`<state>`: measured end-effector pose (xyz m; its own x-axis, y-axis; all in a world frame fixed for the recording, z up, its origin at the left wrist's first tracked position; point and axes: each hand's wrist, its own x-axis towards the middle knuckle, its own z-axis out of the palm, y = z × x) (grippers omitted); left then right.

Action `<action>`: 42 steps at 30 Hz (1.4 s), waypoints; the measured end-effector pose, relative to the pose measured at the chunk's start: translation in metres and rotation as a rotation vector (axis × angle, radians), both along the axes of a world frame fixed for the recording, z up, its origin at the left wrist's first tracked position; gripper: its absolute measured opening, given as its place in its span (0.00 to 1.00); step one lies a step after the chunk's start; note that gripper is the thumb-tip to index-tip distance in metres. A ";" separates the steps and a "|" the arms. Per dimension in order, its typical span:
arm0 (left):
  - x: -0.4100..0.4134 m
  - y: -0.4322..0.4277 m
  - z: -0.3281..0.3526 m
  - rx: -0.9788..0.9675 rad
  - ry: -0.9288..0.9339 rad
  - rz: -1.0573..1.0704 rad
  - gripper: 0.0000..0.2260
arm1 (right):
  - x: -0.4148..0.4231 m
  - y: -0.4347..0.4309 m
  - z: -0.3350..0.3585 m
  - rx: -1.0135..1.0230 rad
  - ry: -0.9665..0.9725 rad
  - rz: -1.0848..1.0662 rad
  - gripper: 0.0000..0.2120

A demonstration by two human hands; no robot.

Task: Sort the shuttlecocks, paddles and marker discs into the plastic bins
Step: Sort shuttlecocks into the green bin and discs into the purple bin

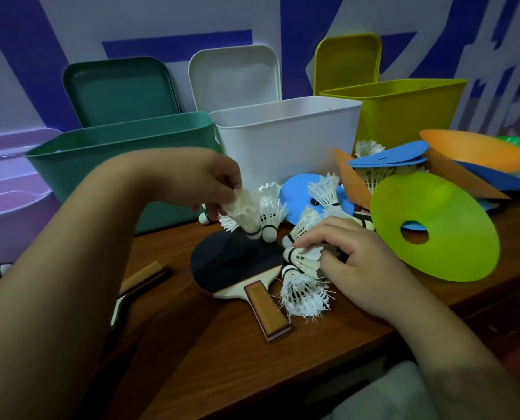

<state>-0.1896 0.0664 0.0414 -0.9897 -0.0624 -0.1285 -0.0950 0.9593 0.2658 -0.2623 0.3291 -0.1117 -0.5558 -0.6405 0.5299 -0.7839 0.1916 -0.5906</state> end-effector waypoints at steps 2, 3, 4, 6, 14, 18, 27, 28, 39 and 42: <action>0.004 -0.008 0.008 0.010 0.114 0.057 0.06 | -0.003 -0.001 -0.001 -0.022 -0.005 -0.045 0.21; 0.006 -0.014 0.011 0.033 0.179 0.090 0.06 | -0.003 -0.002 -0.001 -0.045 -0.009 -0.072 0.20; 0.007 -0.019 0.014 0.074 0.245 0.123 0.05 | -0.004 -0.002 0.000 -0.069 -0.006 -0.099 0.18; 0.008 -0.025 0.019 0.191 0.372 0.182 0.05 | -0.004 -0.005 0.006 -0.115 0.014 -0.140 0.17; 0.011 -0.039 0.031 0.353 0.749 0.445 0.08 | -0.014 -0.056 0.082 -0.270 0.091 -0.074 0.14; 0.024 -0.063 0.042 0.407 0.921 0.617 0.09 | -0.021 -0.104 0.130 -0.343 0.096 -0.038 0.11; 0.046 -0.118 0.044 0.467 1.061 0.916 0.08 | -0.035 -0.194 0.217 -0.515 -0.190 0.029 0.11; 0.048 -0.125 0.043 0.490 1.060 0.941 0.09 | -0.037 -0.201 0.219 -0.514 -0.240 0.042 0.10; 0.049 -0.132 0.044 0.419 0.959 0.955 0.15 | -0.057 -0.233 0.195 -0.434 -0.526 0.176 0.20; 0.047 -0.131 0.043 0.399 0.925 0.925 0.17 | -0.055 -0.238 0.190 -0.150 -0.534 0.189 0.28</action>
